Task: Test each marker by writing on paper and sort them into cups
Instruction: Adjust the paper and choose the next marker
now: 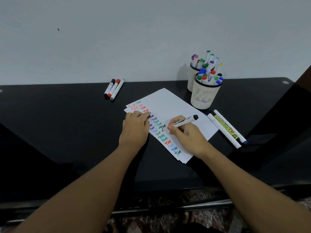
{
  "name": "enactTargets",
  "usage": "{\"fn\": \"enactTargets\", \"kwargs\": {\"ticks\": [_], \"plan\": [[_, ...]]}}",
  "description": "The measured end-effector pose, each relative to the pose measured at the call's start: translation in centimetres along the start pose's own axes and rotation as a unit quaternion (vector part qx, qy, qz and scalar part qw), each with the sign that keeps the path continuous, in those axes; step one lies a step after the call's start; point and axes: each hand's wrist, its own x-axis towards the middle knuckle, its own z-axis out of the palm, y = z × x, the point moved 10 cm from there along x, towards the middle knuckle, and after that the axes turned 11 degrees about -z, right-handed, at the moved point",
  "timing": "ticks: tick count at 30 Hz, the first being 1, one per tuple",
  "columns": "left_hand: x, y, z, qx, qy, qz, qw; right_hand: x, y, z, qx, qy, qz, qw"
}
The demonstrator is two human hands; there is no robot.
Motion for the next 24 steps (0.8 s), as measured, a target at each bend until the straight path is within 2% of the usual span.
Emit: {"fn": "enactTargets", "kwargs": {"ticks": [24], "plan": [[0.05, -0.08, -0.03, -0.011, -0.004, -0.005, 1.0, -0.27, -0.05, -0.64, -0.007, 0.021, 0.014, 1.0]]}}
